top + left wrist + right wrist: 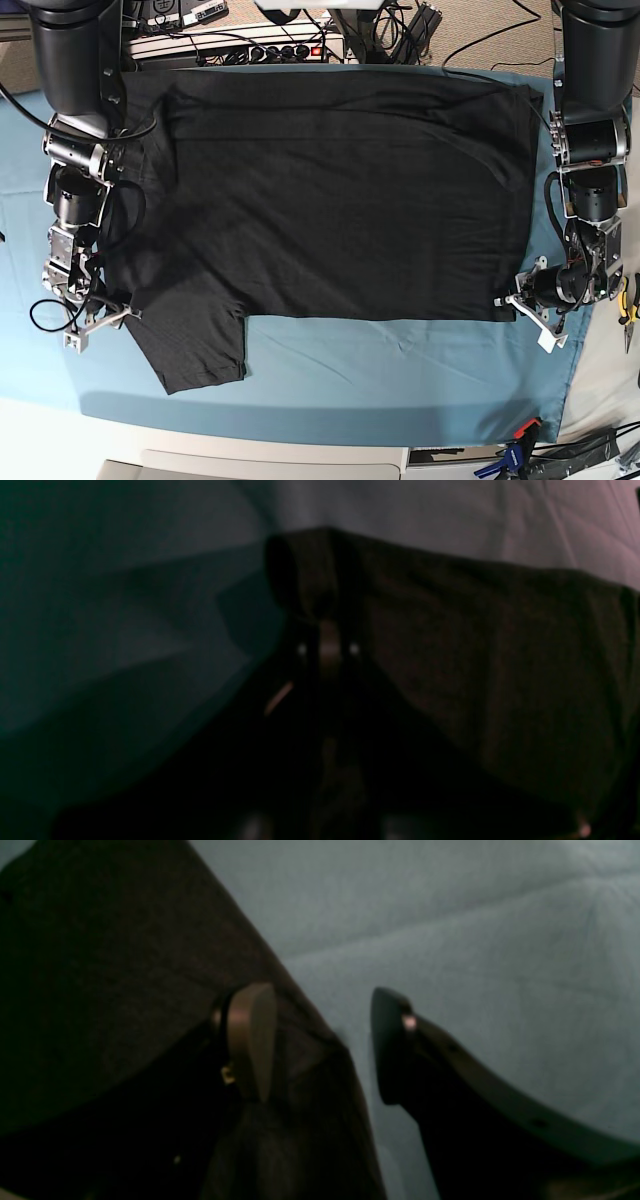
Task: Fold the T-shirt properly
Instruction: 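Grasp the hem corners with both grippers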
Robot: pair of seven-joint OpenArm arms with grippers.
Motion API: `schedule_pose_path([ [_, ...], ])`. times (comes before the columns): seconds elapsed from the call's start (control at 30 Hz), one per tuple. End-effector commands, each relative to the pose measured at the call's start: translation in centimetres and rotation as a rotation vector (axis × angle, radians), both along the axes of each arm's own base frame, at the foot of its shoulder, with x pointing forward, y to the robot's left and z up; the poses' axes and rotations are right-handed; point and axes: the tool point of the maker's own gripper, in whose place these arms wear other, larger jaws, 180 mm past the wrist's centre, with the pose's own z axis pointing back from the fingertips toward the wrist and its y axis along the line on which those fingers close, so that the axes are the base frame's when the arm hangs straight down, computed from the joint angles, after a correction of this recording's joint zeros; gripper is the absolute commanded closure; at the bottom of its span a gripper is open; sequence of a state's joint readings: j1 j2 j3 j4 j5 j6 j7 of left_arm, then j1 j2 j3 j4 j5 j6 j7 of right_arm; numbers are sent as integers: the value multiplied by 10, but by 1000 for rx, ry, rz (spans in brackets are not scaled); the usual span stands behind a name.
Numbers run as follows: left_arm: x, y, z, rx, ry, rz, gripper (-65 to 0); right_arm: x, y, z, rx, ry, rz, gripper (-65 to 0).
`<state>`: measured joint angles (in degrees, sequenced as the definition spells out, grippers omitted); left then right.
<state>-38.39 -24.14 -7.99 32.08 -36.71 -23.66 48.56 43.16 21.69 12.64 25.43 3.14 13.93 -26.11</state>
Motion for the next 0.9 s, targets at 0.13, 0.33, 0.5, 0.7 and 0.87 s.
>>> schedule_pose_path([
  [0.13, 9, 5, 14, 7, -30, -4, 0, 5, -19, 22, 64, -92, -80, -312],
  [0.33, 10, 5, 14, 6, -33, -2, 0, -2, -9, 9, 140, -98, -68, -312],
  [0.5, 10, 3, 15, 4, -41, -20, 0, 3, 6, 9, 203, -116, -46, -312],
  [0.7, 10, 3, 16, 3, -47, -21, 0, 3, 10, 9, 214, -116, -31, -311],
  [0.87, 11, 3, 16, 4, -50, -19, 0, 5, 17, 10, 224, -123, 16, -311],
])
